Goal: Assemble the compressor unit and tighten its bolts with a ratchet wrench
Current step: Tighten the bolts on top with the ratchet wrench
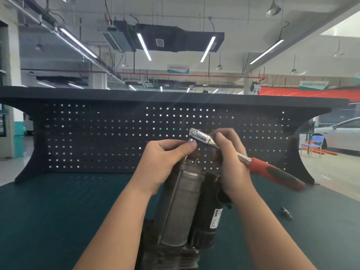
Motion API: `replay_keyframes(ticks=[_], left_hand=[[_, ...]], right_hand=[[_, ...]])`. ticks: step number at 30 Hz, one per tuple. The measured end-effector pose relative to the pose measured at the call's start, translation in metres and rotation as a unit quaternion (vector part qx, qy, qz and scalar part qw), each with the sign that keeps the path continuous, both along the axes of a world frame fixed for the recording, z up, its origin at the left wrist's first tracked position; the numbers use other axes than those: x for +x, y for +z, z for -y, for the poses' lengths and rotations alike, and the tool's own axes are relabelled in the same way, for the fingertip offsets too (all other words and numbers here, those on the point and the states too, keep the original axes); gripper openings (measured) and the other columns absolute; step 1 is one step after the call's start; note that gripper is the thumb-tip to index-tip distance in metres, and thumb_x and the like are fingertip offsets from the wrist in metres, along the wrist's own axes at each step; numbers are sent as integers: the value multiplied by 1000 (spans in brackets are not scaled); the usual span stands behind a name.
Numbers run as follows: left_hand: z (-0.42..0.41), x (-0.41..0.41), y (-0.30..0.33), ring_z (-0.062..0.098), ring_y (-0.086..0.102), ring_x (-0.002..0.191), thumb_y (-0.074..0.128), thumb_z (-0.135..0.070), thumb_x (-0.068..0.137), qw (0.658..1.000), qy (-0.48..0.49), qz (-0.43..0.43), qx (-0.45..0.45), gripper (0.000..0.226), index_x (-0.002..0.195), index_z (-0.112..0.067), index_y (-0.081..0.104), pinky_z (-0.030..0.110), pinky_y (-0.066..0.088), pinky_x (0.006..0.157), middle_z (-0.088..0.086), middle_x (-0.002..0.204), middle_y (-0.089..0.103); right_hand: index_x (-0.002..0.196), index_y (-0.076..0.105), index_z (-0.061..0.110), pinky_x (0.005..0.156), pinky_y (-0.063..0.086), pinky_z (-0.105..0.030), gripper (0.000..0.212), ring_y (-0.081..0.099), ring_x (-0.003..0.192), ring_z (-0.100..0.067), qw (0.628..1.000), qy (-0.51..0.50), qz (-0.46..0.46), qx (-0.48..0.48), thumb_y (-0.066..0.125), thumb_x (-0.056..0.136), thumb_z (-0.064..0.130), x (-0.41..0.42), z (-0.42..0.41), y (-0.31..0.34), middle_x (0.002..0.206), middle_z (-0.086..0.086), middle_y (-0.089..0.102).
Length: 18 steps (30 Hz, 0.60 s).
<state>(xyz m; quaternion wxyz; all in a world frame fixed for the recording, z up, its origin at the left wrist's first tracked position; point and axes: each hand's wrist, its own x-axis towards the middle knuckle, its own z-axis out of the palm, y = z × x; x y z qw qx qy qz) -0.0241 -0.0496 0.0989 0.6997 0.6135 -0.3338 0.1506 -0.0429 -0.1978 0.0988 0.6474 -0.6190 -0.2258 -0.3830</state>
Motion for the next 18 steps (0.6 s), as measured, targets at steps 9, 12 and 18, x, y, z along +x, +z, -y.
replay_keyframes(ticks=[9,12,18], left_hand=[[-2,-2,1,21,73,84,77,-33,72,999,-12,3,50,27,84,-9,80,23,57,76,11,86,77],[-1,-4,1,16,73,80,74,-36,70,999,-6,-5,36,24,78,-14,81,21,55,75,8,83,77],[-3,-2,2,17,74,82,84,-27,68,999,-21,-12,23,24,87,-14,79,20,56,74,10,88,77]], right_hand=[[84,53,37,45,35,-17,9,39,47,-5,980,-82,126,-130,49,79,31,-3,-3,4,54,2,44],[89,55,23,50,36,-24,19,41,51,-10,997,28,-31,-57,49,83,40,3,8,-4,59,4,46],[72,50,32,42,34,-12,9,40,43,0,991,-44,77,-99,56,78,32,-4,-1,14,50,10,48]])
